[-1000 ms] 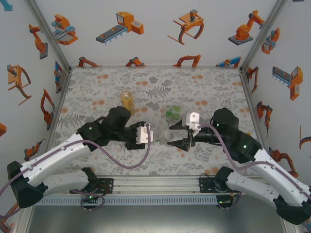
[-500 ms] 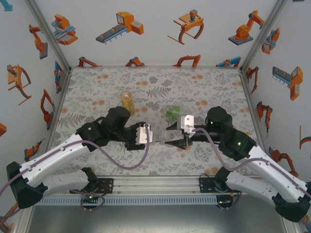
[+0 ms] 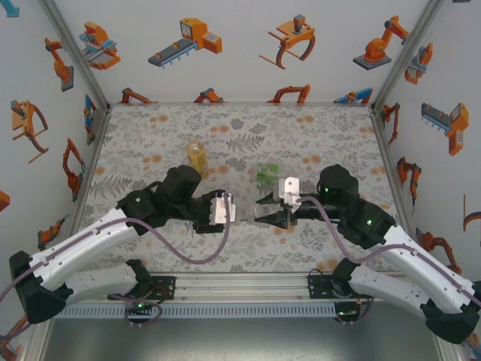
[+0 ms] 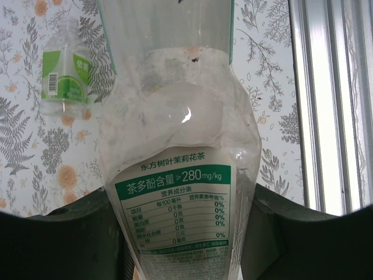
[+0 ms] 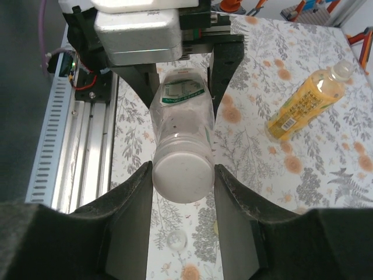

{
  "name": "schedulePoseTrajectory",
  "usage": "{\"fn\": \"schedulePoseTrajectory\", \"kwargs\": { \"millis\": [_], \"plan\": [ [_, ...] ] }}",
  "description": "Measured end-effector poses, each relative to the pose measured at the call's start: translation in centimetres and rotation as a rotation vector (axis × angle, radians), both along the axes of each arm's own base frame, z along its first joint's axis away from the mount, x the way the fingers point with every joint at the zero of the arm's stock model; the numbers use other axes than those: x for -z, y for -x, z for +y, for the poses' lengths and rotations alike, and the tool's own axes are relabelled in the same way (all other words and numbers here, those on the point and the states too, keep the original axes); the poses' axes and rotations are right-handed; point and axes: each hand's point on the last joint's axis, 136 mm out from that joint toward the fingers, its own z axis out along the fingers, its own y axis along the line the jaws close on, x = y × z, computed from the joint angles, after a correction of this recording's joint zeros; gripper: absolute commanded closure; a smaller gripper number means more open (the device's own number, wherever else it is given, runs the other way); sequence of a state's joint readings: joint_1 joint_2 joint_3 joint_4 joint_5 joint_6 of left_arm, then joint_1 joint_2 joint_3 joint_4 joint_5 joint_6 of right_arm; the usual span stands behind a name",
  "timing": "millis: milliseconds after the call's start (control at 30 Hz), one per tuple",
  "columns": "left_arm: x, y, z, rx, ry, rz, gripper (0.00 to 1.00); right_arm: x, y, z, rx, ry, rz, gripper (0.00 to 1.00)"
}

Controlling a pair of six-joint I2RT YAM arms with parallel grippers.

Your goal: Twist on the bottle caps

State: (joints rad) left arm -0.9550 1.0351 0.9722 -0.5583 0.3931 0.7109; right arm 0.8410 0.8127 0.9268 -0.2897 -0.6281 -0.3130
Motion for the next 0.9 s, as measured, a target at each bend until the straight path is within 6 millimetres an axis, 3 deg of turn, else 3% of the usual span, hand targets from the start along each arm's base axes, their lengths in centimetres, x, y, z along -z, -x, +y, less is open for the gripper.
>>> {"fn": "schedulePoseTrajectory", "kwargs": {
  "millis": [733, 767, 833, 900],
  "plan": [
    [0.2, -1.5, 0.5, -0.078, -0.023, -0.028, 1.00, 1.0, -4.9, -0.7, 0.428, -0.127, 0.675, 1.00],
    [0.2, -1.5, 0.5, -0.080, -0.023, -0.029, 1.00, 1.0, -5.0, -0.7, 0.440, -0.132, 0.692, 0.95],
    [0.2, -1.6, 0.5, -0.085, -0.023, -0.034, 1.00, 1.0, -5.3, -0.8, 0.464, -0.139, 0.722, 0.70],
    [0.1, -1.8, 0.4, -0.093, -0.020, -0.038, 1.00, 1.0, -5.6, -0.9, 0.489, -0.143, 0.750, 0.53]
  ]
}}
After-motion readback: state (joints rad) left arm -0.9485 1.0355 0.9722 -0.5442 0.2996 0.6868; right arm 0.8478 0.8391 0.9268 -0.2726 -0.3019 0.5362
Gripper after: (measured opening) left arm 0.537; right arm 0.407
